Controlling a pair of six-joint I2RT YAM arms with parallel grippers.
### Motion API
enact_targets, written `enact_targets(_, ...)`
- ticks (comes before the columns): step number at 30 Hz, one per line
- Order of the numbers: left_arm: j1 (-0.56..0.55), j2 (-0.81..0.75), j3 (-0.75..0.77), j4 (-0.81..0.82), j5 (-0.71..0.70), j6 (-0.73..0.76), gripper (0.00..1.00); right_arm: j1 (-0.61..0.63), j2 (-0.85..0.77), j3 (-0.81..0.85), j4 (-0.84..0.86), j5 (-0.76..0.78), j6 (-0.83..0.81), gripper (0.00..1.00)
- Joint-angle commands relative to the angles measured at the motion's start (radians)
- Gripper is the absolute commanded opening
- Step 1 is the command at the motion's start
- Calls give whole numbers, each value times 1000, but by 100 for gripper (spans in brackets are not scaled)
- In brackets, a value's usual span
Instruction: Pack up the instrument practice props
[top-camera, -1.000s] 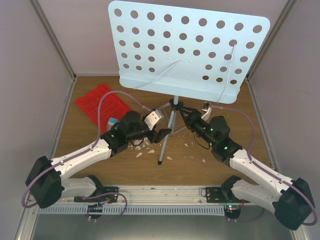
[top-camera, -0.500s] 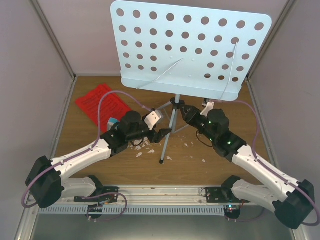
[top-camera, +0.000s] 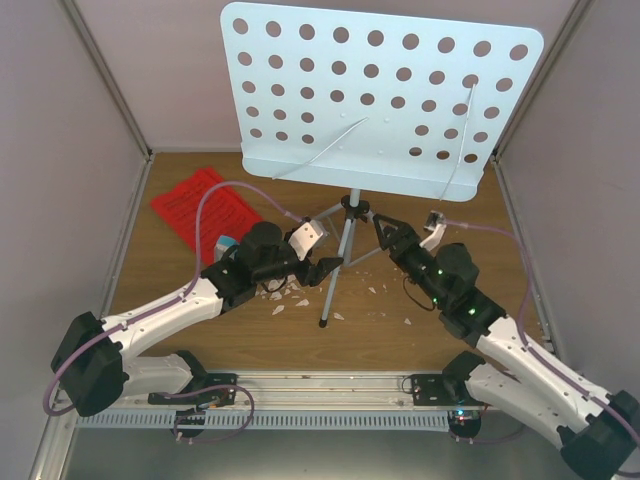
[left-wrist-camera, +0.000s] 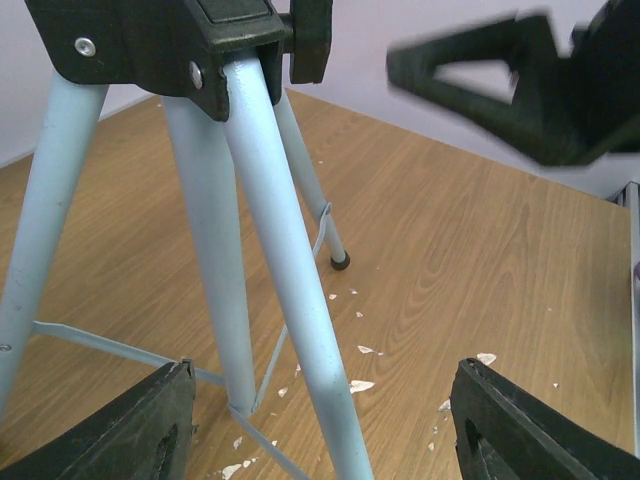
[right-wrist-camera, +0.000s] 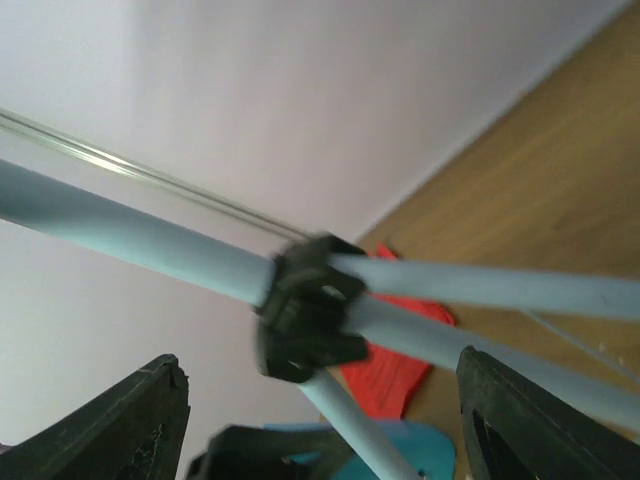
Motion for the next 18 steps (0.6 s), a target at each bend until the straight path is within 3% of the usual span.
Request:
enact_targets(1, -9, 7, 29, 27, -12, 12, 70, -3, 8, -80, 131, -73, 254, 74)
enact_targets(8, -10, 1, 27, 27, -14, 14, 70, -3, 57, -70, 75, -100, 567, 67)
enact_targets(18, -12, -8, 29, 26, -17, 16, 70, -4, 149, -2, 81, -180, 729, 63)
